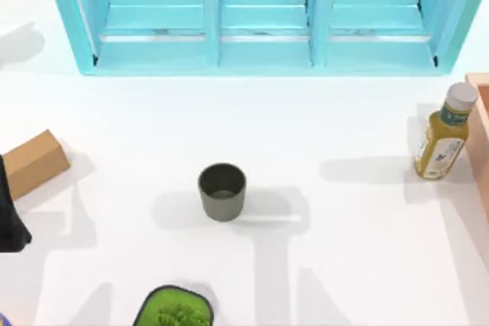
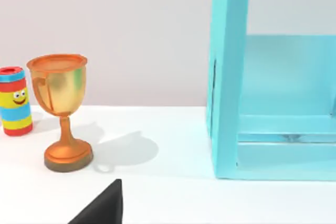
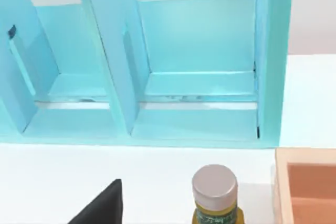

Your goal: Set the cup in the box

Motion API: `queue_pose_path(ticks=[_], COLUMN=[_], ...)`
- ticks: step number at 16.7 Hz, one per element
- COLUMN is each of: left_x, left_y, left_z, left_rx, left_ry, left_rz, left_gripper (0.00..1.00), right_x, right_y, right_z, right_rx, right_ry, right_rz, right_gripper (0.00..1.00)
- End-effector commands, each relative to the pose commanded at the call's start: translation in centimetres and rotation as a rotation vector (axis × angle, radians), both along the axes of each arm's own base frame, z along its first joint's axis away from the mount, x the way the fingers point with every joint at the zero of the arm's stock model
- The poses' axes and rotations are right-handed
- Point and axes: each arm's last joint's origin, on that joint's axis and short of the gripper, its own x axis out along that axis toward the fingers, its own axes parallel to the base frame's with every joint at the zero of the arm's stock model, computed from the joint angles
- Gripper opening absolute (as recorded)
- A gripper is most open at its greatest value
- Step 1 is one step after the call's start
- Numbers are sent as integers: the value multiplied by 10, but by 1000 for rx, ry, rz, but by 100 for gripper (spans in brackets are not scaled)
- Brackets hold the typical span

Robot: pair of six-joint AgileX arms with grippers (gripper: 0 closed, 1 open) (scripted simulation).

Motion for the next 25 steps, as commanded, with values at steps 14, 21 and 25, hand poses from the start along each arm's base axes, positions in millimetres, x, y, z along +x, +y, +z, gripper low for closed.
queue_pose_path(ticks=[14,21,25], left_x=[0,0,0], left_y=[0,0,0], left_z=[0,0,0], left_rx=[0,0,0], left_ry=[0,0,0], left_rz=[0,0,0], left_gripper=[100,100,100], right_x=[177,180,173], right_y=[244,328,348], right_z=[53,-33,-48], right_rx=[-154,-241,-210], right_ry=[851,1143,1174], right_rz=[106,-9,-47], right_gripper=[100,100,100])
